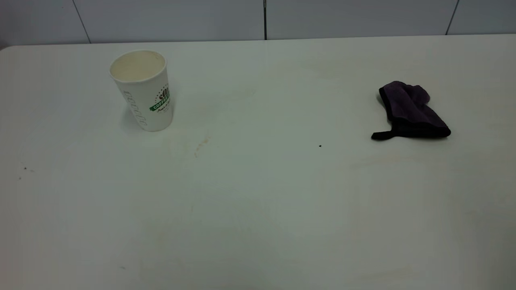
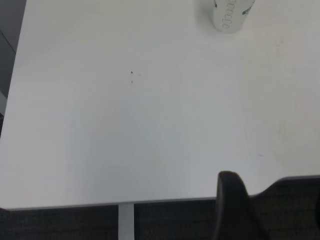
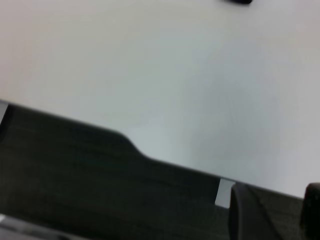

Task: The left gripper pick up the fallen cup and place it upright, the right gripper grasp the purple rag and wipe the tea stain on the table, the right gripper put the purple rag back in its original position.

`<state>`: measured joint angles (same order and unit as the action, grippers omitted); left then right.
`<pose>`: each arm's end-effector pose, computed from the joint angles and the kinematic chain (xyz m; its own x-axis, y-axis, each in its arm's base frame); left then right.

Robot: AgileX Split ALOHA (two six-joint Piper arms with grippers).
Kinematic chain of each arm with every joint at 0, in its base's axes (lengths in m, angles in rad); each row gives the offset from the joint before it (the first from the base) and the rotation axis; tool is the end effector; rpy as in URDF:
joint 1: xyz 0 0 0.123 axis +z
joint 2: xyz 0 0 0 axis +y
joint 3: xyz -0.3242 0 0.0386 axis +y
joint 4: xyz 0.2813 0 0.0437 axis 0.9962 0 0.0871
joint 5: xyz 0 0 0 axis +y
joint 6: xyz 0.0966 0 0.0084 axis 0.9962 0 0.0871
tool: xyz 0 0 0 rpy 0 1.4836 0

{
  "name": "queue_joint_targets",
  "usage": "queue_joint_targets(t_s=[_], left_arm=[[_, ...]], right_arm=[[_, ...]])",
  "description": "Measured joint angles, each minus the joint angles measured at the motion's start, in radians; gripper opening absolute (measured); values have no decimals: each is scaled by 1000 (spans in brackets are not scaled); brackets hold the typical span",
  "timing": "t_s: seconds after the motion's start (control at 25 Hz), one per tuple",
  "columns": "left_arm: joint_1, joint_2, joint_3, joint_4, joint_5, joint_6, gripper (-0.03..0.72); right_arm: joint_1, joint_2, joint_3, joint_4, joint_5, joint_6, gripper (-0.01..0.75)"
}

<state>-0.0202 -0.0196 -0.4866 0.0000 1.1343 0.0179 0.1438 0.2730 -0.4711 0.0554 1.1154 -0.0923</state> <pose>-0.0170 0.0003 0.2799 -0.5144 0.0283 -0.8571 0.0294 0.9994 0.0153 0.0298 0.0092 0.2743 -0.7163 -0.1722 -0.6762 -0.2255 0.9742 -0.0092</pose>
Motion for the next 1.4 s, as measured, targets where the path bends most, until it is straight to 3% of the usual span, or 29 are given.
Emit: queue_joint_targets(t_s=[0.16, 0.68, 1.4], left_arm=[[0, 0, 0, 0, 0, 0, 427], [0, 0, 0, 0, 0, 1, 427], [0, 0, 0, 0, 0, 1, 427]], right_arm=[[-90, -103, 0, -9, 1, -1, 226], [-203, -289, 0, -13, 6, -4, 226], [-208, -289, 0, -16, 7, -4, 237]])
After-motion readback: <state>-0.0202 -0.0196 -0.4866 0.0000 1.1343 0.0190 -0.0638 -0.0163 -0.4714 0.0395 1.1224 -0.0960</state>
